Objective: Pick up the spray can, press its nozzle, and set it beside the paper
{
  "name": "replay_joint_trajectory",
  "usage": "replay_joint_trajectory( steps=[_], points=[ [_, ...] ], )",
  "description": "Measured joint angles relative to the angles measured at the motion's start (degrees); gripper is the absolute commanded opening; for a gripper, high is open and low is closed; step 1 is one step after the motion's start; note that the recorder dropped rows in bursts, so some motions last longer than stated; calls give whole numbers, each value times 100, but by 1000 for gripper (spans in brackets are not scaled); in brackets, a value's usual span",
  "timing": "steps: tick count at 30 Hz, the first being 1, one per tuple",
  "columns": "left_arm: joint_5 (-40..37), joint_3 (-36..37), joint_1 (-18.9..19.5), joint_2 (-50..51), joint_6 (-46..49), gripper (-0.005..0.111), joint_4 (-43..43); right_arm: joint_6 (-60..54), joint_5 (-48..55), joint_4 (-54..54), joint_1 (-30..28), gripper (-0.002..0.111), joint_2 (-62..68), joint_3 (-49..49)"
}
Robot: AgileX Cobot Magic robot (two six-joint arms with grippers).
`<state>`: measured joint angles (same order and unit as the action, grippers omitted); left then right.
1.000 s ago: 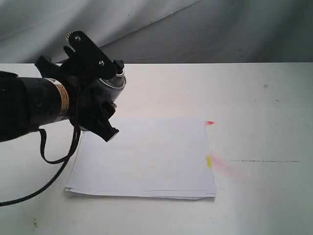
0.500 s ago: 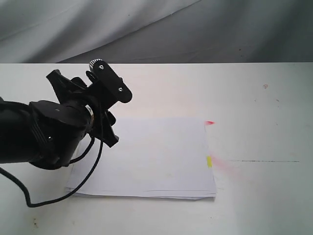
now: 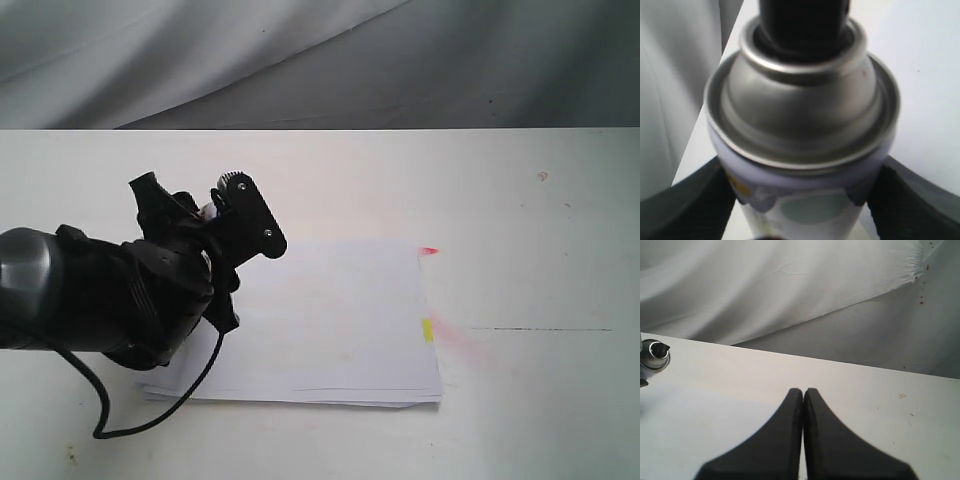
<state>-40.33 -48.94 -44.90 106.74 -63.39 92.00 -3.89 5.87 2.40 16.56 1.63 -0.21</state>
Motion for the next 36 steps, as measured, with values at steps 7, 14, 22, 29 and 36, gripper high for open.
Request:
replay_joint_trajectory(
  steps=[7, 14, 22, 29, 36],
  points=[
    [-424, -5, 0, 42, 64, 0, 2, 0, 0, 0, 0, 0, 0, 0],
    [-472, -5, 0, 42, 64, 0, 12, 0, 0, 0, 0, 0, 0, 0],
    [-415, -5, 0, 42, 64, 0, 12, 0, -10, 0, 0, 0, 0, 0],
    [-415, -5, 0, 42, 64, 0, 24, 0, -10, 0, 0, 0, 0, 0],
    [-415, -5, 0, 42, 64, 0, 24, 0, -43, 55, 0, 0, 0, 0]
  ],
)
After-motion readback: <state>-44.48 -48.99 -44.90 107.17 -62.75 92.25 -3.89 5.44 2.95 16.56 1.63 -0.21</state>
